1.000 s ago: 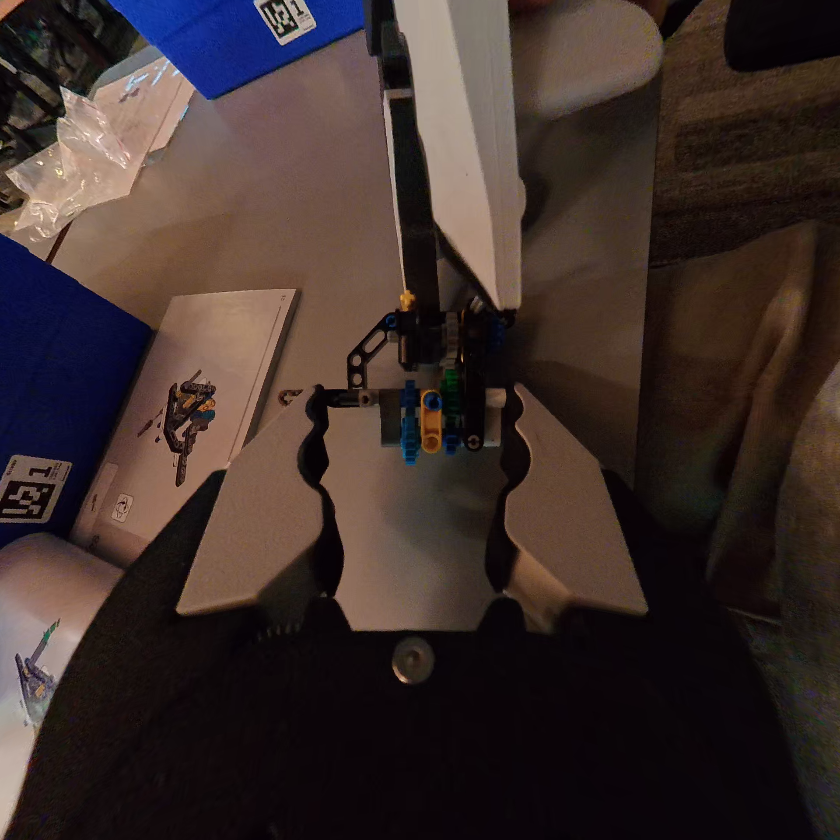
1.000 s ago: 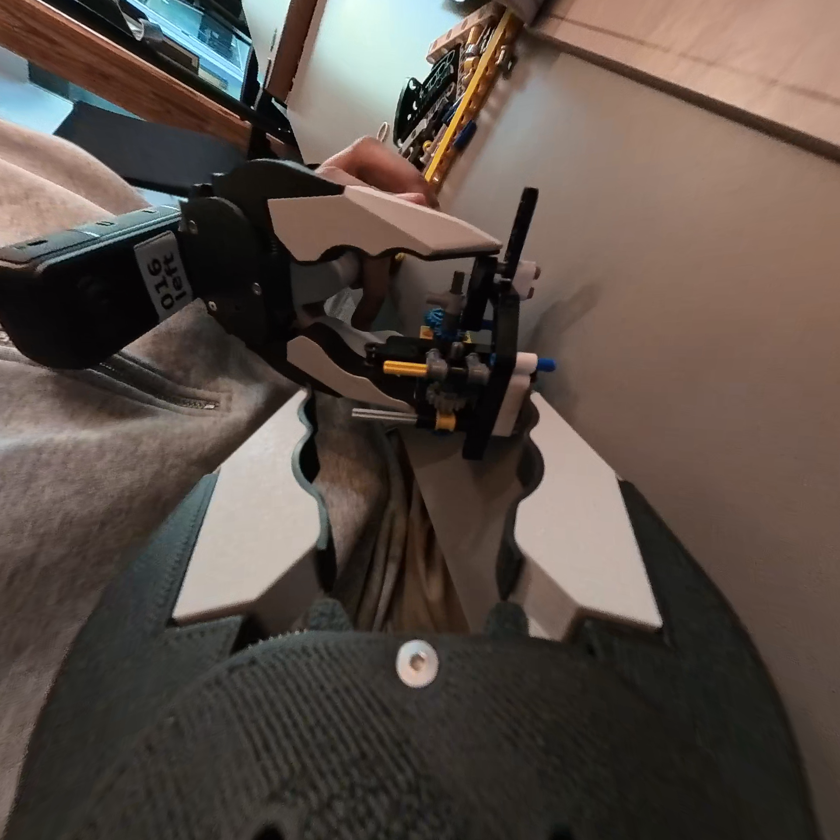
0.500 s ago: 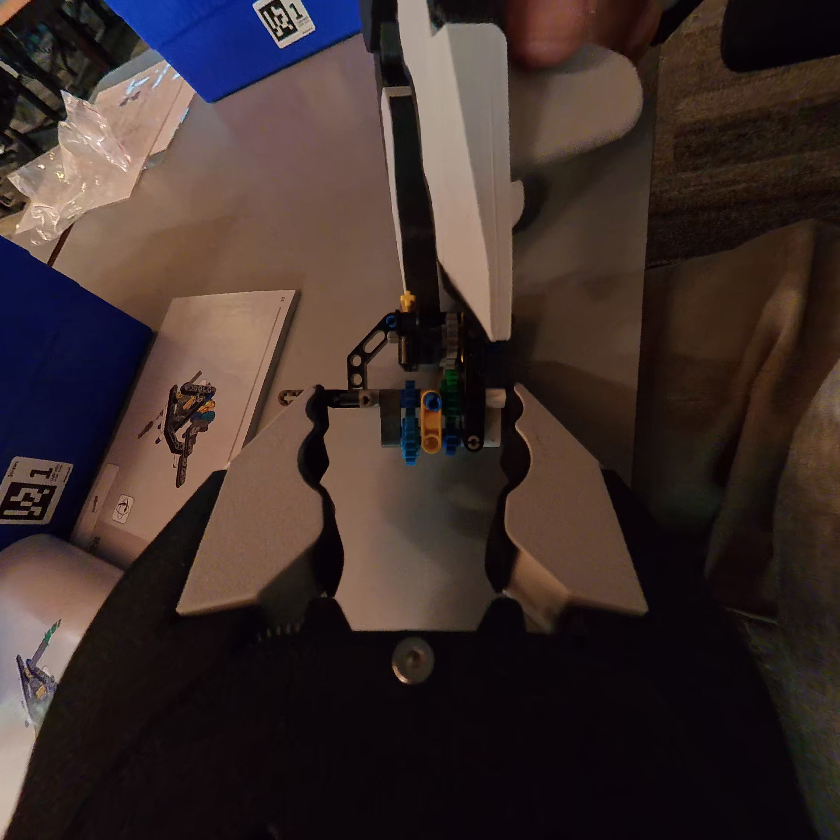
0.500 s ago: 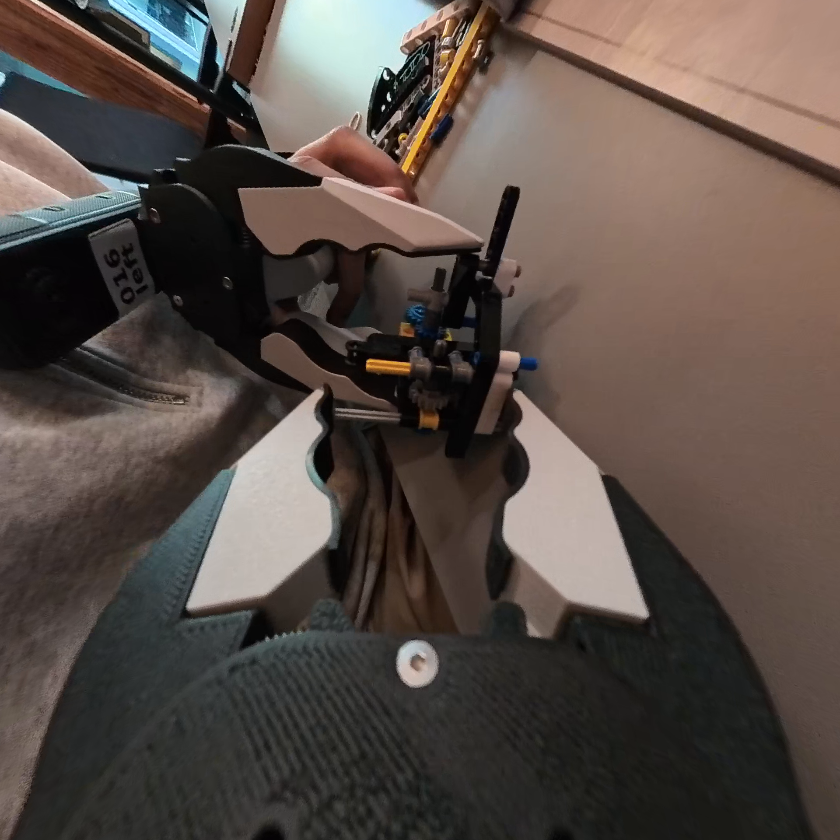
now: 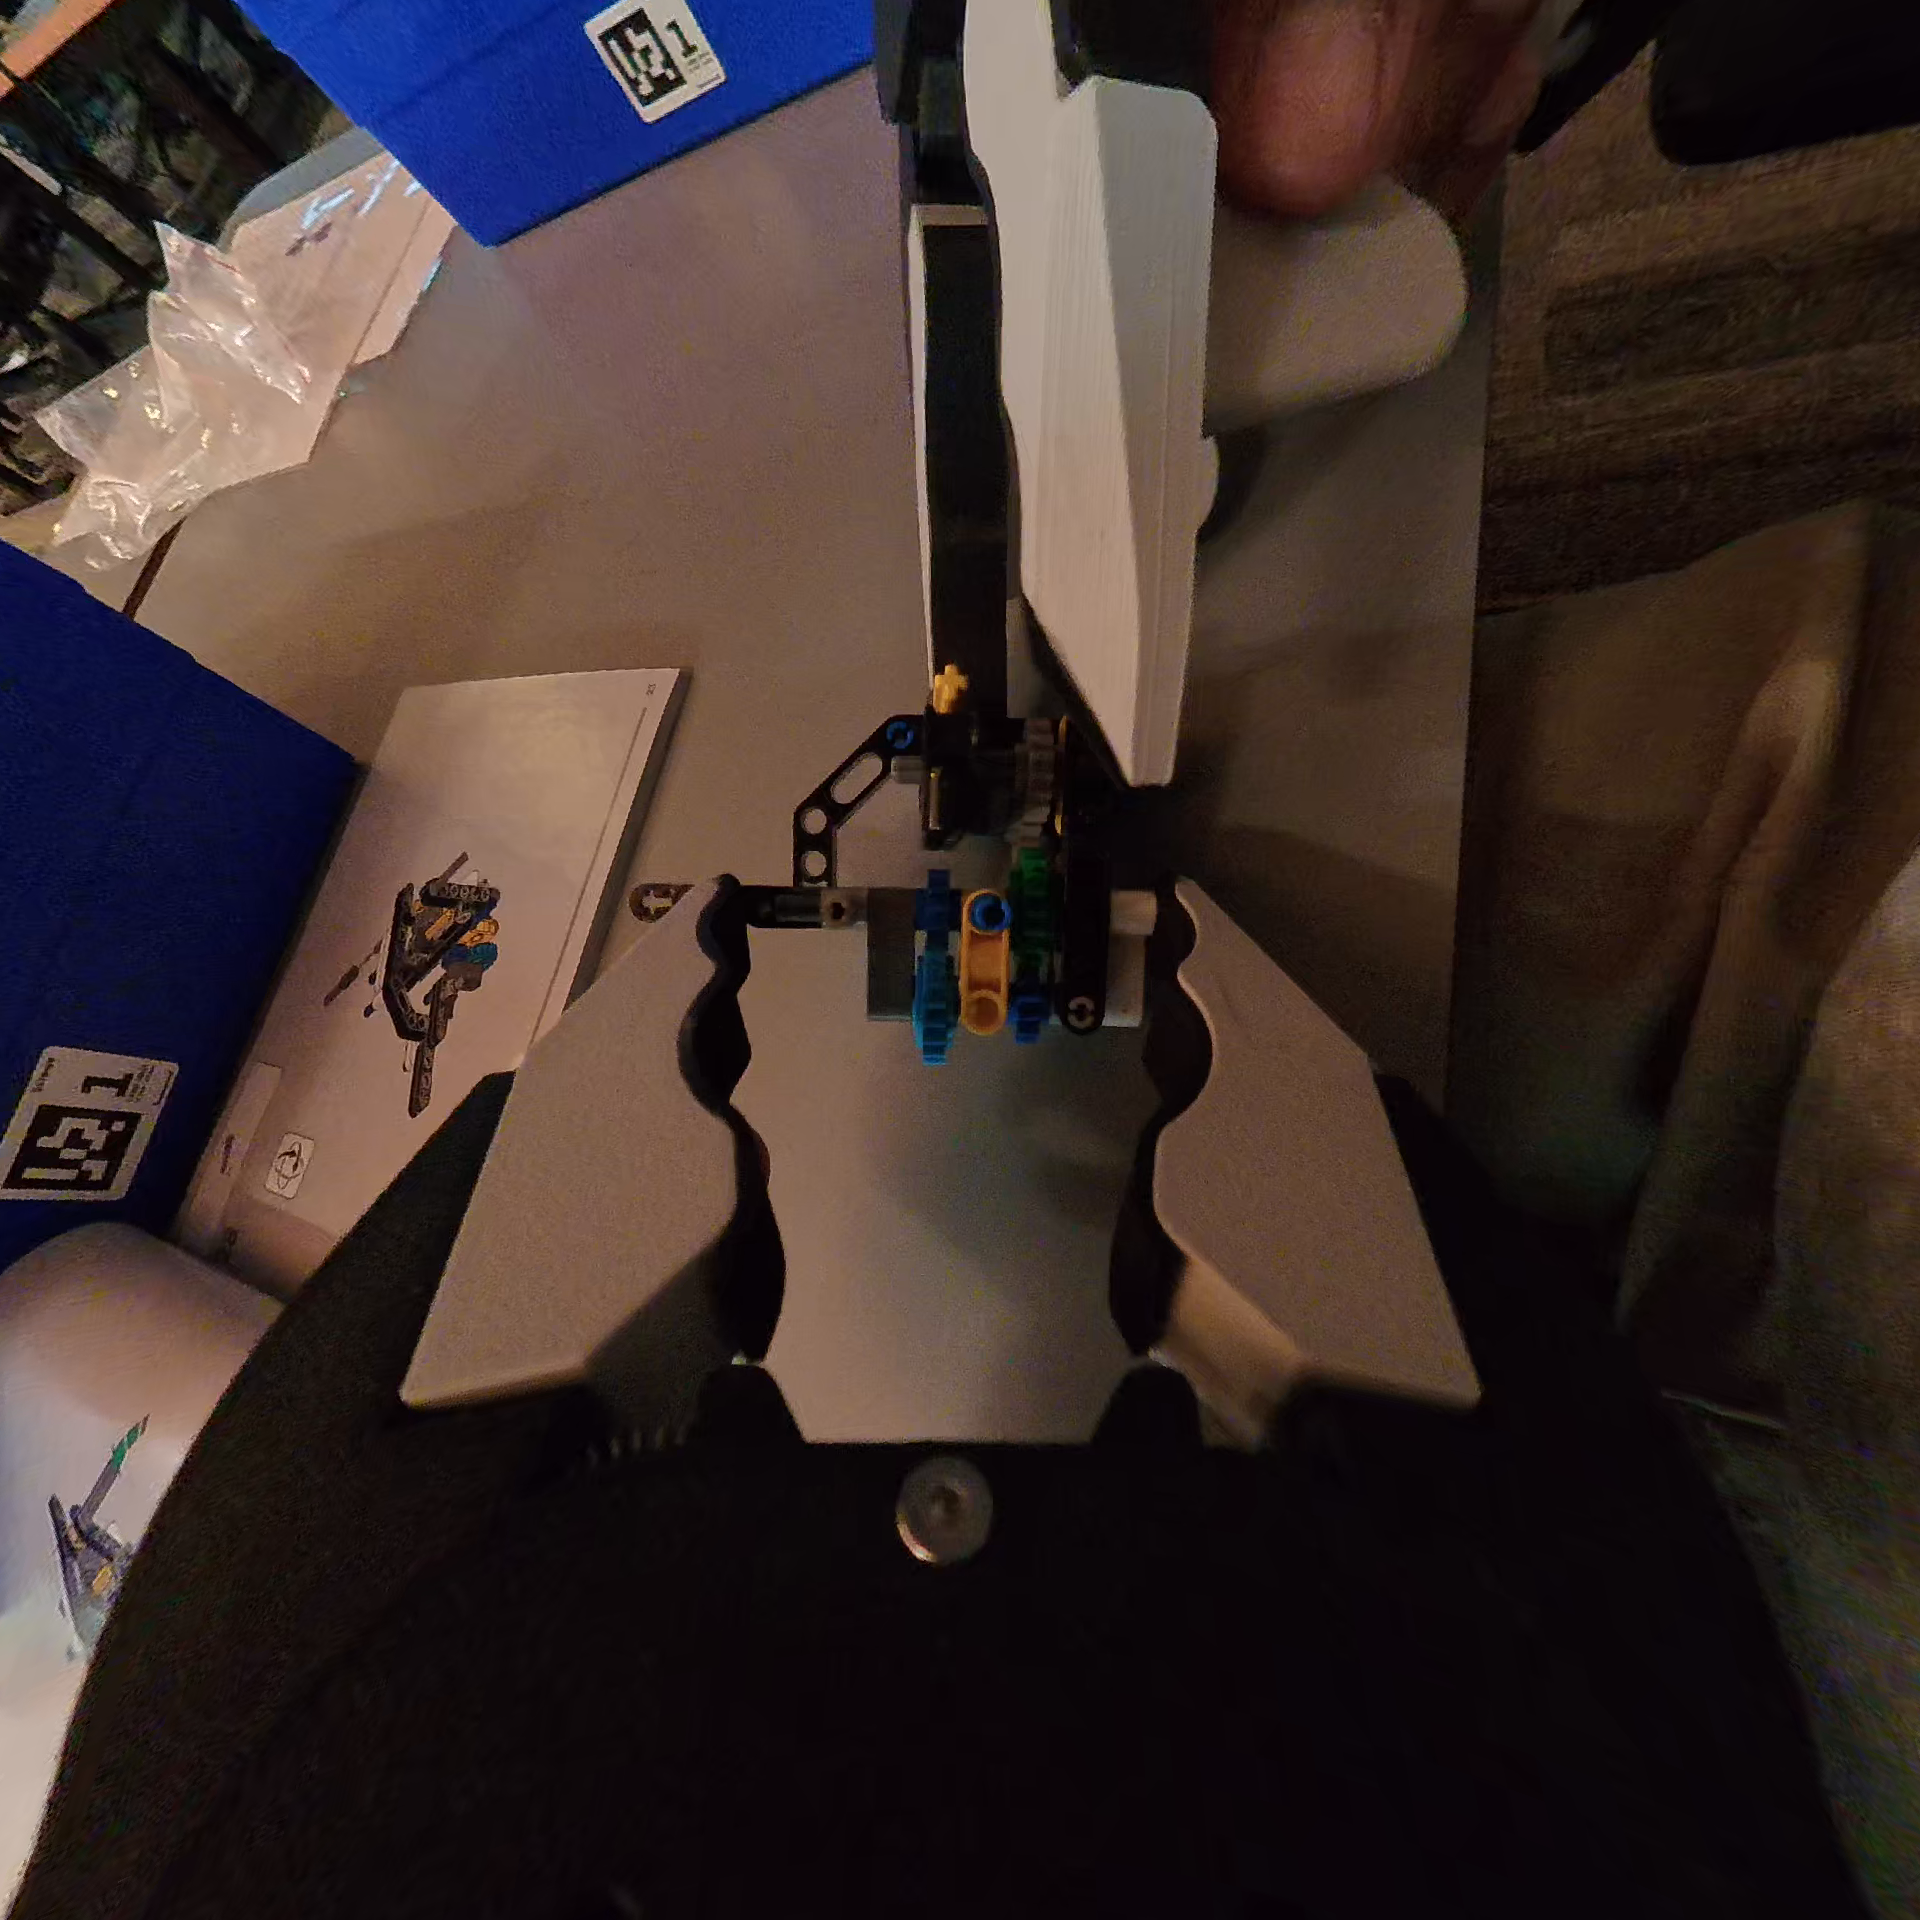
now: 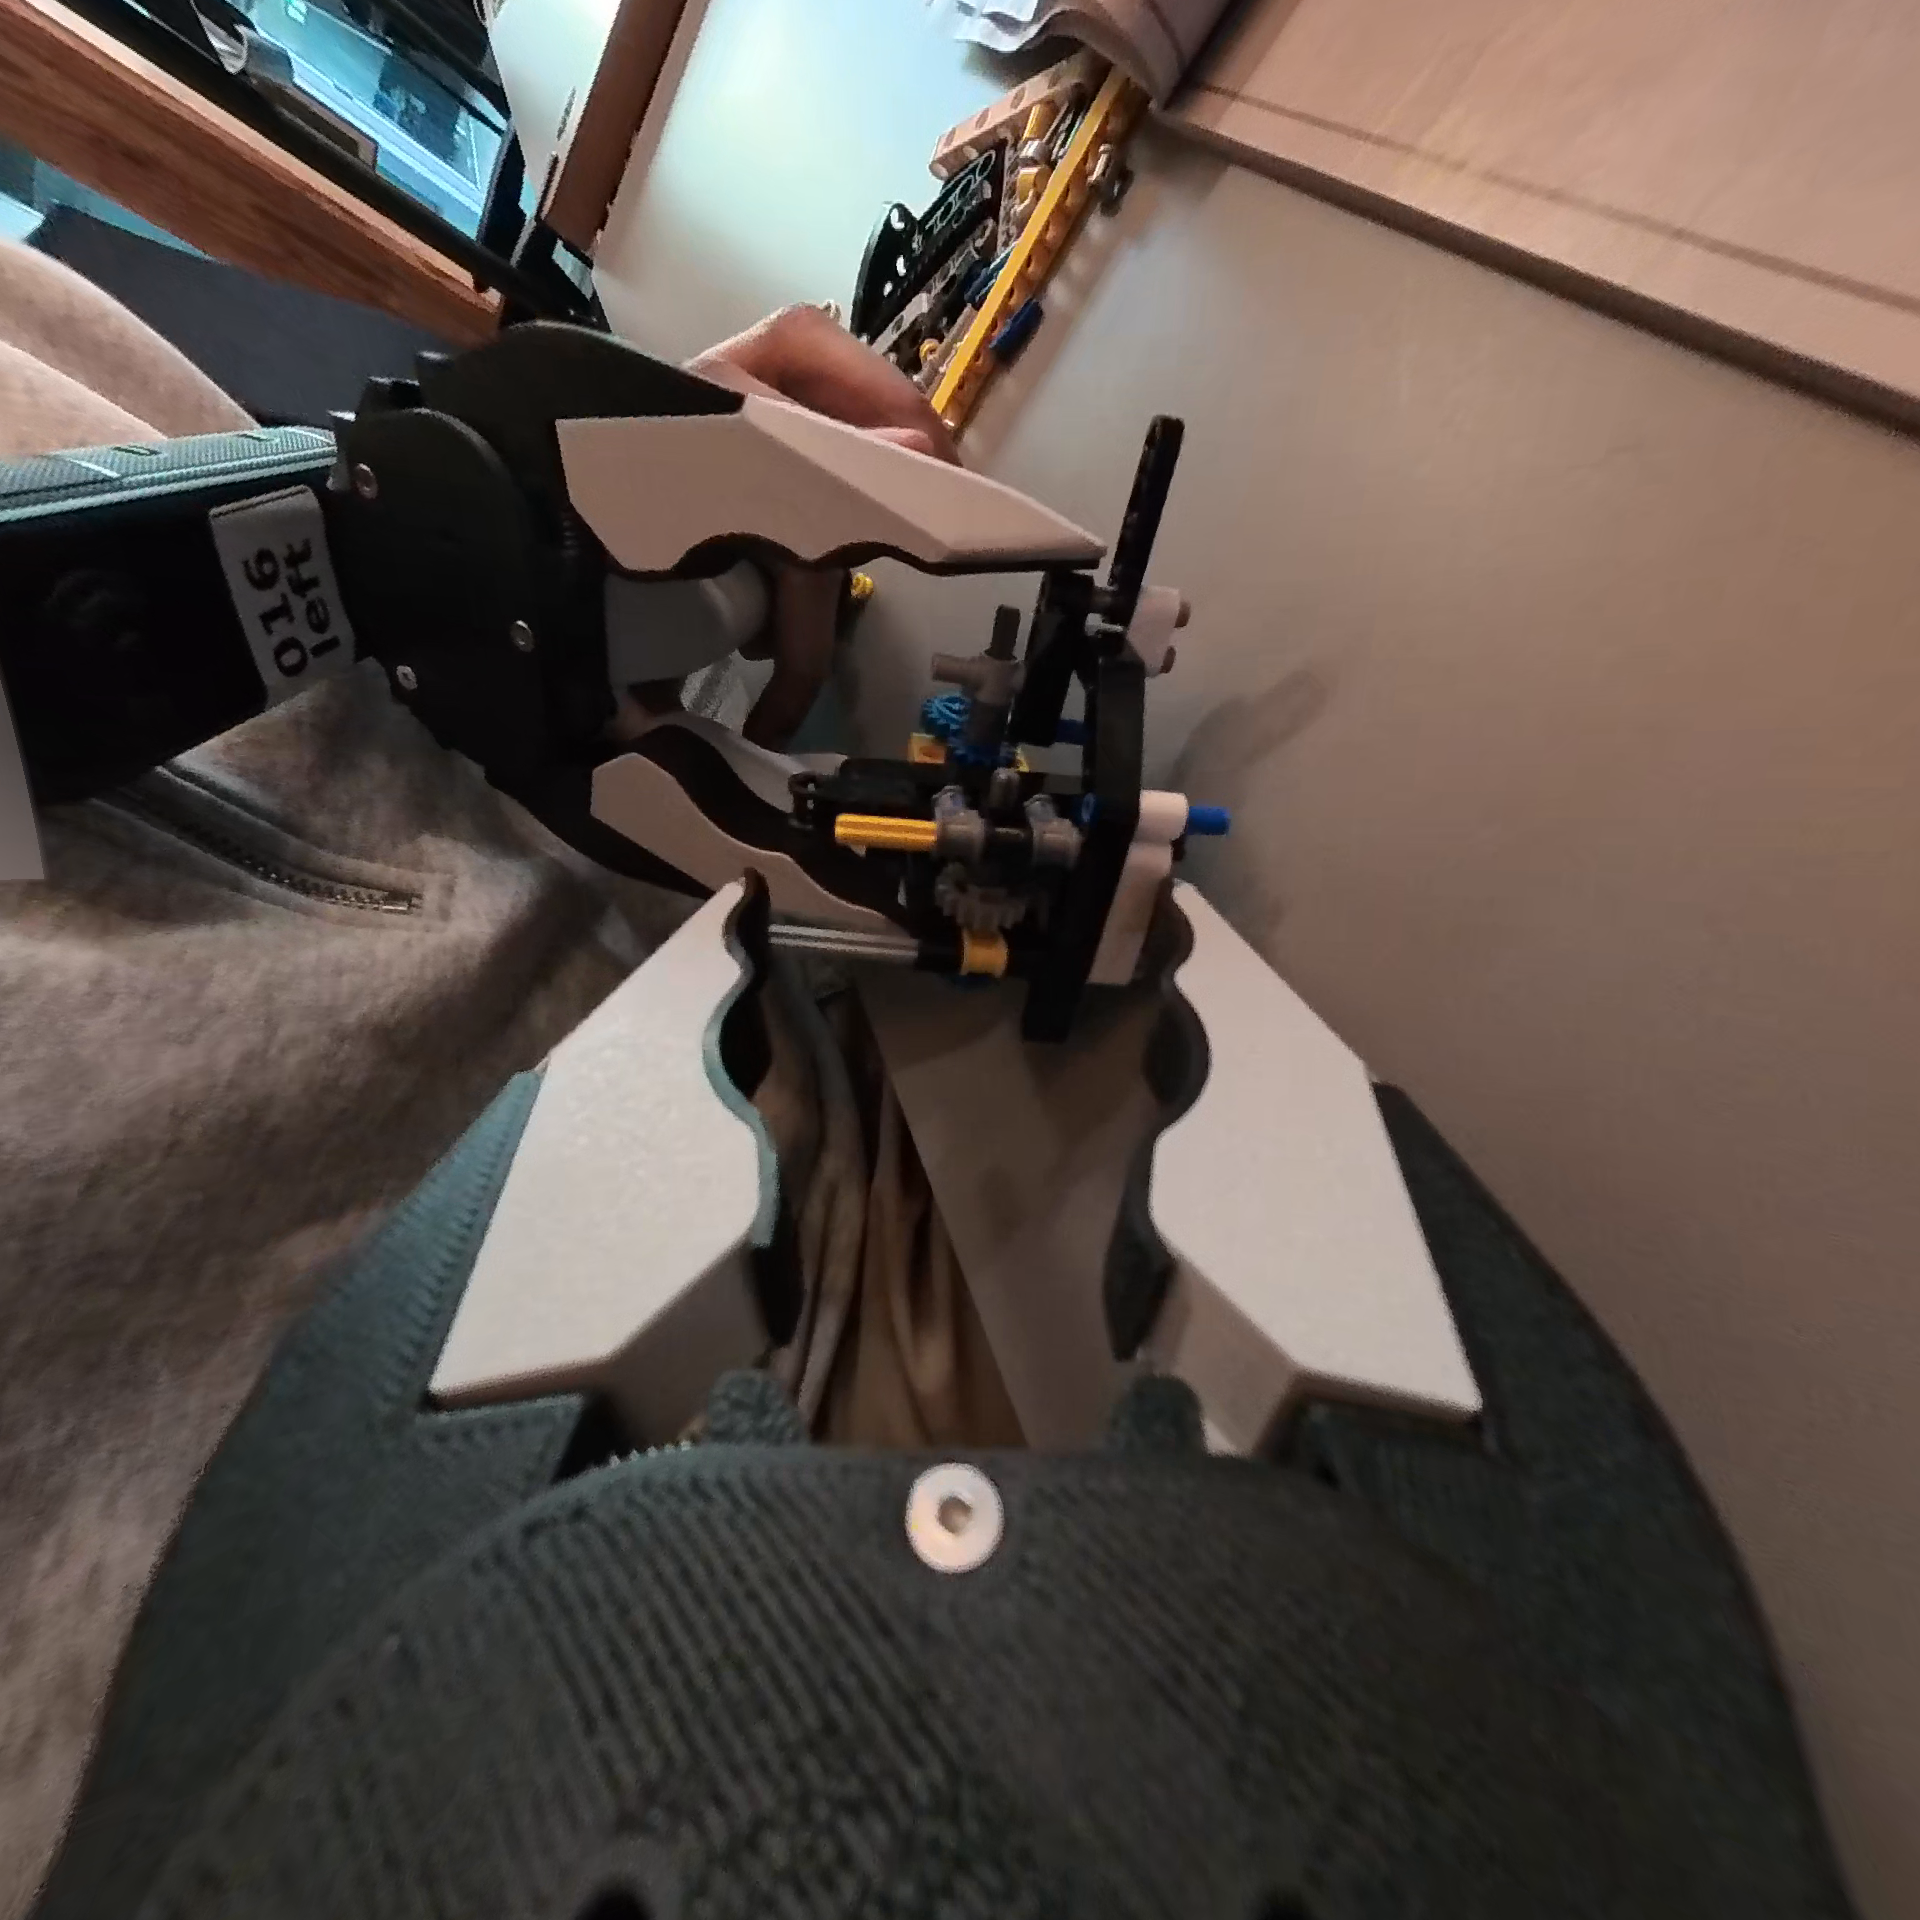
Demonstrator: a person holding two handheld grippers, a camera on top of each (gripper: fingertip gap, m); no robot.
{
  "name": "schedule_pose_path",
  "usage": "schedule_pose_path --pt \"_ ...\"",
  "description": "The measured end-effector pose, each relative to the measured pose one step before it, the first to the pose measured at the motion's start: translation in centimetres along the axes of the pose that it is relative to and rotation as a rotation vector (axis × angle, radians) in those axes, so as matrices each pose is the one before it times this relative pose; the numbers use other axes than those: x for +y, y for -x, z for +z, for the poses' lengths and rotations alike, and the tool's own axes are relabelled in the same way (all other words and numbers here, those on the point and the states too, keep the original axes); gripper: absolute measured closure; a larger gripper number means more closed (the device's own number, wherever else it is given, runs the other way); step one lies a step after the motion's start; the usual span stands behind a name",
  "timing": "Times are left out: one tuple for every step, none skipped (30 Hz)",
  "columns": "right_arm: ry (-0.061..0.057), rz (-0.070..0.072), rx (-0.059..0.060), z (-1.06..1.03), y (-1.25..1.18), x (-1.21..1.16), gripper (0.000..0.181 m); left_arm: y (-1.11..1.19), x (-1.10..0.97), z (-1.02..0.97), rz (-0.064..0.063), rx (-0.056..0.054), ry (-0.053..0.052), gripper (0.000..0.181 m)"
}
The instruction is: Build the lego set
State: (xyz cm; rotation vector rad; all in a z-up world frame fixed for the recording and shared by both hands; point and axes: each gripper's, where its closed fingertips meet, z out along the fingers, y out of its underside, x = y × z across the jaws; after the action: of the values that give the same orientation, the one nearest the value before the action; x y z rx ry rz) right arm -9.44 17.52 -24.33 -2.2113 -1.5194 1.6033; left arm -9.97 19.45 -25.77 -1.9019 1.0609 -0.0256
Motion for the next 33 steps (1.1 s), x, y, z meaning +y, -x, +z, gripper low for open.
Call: schedule_pose_path --pt "-0.0041 0.0022 -0.0008 -0.008 -0.002 -0.024 0.108 0.009 -0.001 -0.004 -0.0005 0.0003 0.0001 0.104" --pt "-0.0028 -0.0009 -0.0009 -0.005 -0.002 -0.007 0.108 -0.001 -0.009 0.001 -0.0005 0.0006 0.0000 0.104" --pt "-0.0021 -0.0002 -0.0004 -0.017 0.005 -0.020 0.108 -0.007 0.007 -0.006 0.0007 -0.0004 -0.0003 0.104" --pt "-0.0005 0.0023 0.0014 -0.003 -0.011 -0.030 0.109 0.007 -0.009 0.001 -0.0002 0.0002 0.0000 0.104" --pt "0.0004 0.0002 0.0008 -0.019 -0.002 -0.027 0.109 0.004 0.004 -0.007 -0.0010 0.0009 0.0000 0.104" --pt "-0.0013 0.0003 0.0002 0.002 -0.007 -0.040 0.109 0.005 -0.002 0.001 0.0000 -0.0004 -0.0001 0.104" --pt "-0.0032 0.0020 0.0009 0.008 -0.005 -0.060 0.110 0.013 -0.005 -0.013 0.0001 -0.0011 0.0000 0.104" --pt "-0.0030 0.0040 0.0008 -0.003 -0.011 -0.040 0.110 0.012 0.009 0.001 -0.0009 -0.0004 0.0003 0.104" --pt "-0.0028 0.0028 0.0007 -0.003 -0.005 -0.020 0.110 0.001 -0.001 -0.004 -0.0009 0.0007 0.0001 0.104" --pt "-0.0029 0.0015 0.0009 0.000 -0.002 -0.004 0.110 0.004 0.000 -0.004 -0.0008 0.0005 0.0002 0.104" --pt "0.0004 0.0004 -0.0005 -0.005 0.002 0.017 0.110 0.004 0.006 -0.004 0.0000 0.0002 0.0000 0.104" --pt "0.0025 0.0037 -0.0030 -0.006 0.004 0.032 0.110 -0.009 -0.010 0.000 0.0007 0.0001 -0.0004 0.104" --pt "0.0018 0.0011 -0.0011 0.011 -0.005 0.022 0.110 0.006 0.012 -0.001 -0.0004 0.0003 0.0005 0.104" --pt "-0.0002 -0.0023 0.0014 0.013 0.005 0.027 0.110 0.006 0.007 -0.010 0.0003 -0.0008 0.0003 0.104" --pt "-0.0008 -0.0041 0.0020 -0.002 0.025 0.056 0.110 0.007 -0.004 -0.010 0.0008 -0.0011 -0.0006 0.104" --pt "-0.0004 -0.0020 0.0007 -0.004 0.010 0.049 0.109 -0.002 -0.009 -0.009 0.0025 -0.0017 -0.0008 0.104" --pt "-0.0029 0.0009 0.0015 0.014 0.006 0.013 0.109 -0.008 -0.001 -0.013 0.0021 -0.0014 -0.0002 0.104" --pt "-0.0044 0.0043 -0.0010 0.014 0.001 0.009 0.109 0.009 0.011 -0.016 -0.0006 0.0002 0.0003 0.104" --pt "-0.0013 0.0050 -0.0076 -0.028 0.013 0.029 0.109 -0.009 0.008 0.001 -0.0004 0.0014 0.0002 0.104" --pt "0.0030 -0.0041 -0.0015 -0.003 0.000 0.017 0.109 -0.027 0.020 0.000 0.0006 0.0015 0.0014 0.104" --pt "0.0078 -0.0155 0.0035 0.022 -0.002 0.046 0.108 0.010 0.005 -0.015 0.0006 -0.0009 -0.0004 0.104" --pt "0.0066 -0.0078 0.0002 0.002 -0.015 0.011 0.108 0.004 -0.006 -0.011 0.0020 -0.0020 -0.0011 0.104" --pt "-0.0017 -0.0021 0.0002 0.018 -0.018 -0.048 0.108 0.027 0.007 -0.020 -0.0003 -0.0018 0.0004 0.104" --pt "-0.0042 0.0015 -0.0009 0.007 -0.018 -0.039 0.108 0.020 0.008 -0.002 -0.0016 -0.0001 0.0004 0.104" --pt "-0.0040 0.0016 0.0011 0.025 -0.026 -0.044 0.108 0.007 0.024 -0.012 -0.0020 0.0016 0.0006 0.104" --pt "-0.0034 0.0017 0.0020 0.032 -0.016 -0.055 0.108 0.005 0.019 0.009 -0.0029 0.0023 0.0012 0.104" --pt "0.0001 0.0041 0.0004 -0.003 0.010 -0.016 0.108 -0.005 0.009 -0.008 -0.0025 0.0029 0.0002 0.104" --pt "0.0056 0.0014 0.0019 -0.042 0.034 0.015 0.107 -0.027 0.022 -0.008 -0.0004 0.0035 0.0003 0.104" --pt "0.0099 -0.0058 0.0054 -0.050 0.047 0.057 0.107 -0.052 0.010 -0.008 0.0033 0.0015 0.0005 0.104" --pt "0.0117 -0.0150 0.0045 -0.065 0.128 0.110 0.103 -0.030 0.020 0.003 0.0046 -0.0017 0.0015 0.104" --pt "0.0042 -0.0100 0.0091 -0.097 0.107 0.030 0.098 0.011 0.007 -0.008 0.0023 -0.0026 -0.0007 0.104" --pt "0.0027 -0.0012 0.0063 -0.136 0.086 0.045 0.094 0.013 0.003 -0.026 0.0013 -0.0022 -0.0004 0.104" --pt "-0.0035 0.0102 -0.0057 -0.138 0.149 0.025 0.090 0.002 0.001 -0.019 0.0012 -0.0010 -0.0004 0.104"
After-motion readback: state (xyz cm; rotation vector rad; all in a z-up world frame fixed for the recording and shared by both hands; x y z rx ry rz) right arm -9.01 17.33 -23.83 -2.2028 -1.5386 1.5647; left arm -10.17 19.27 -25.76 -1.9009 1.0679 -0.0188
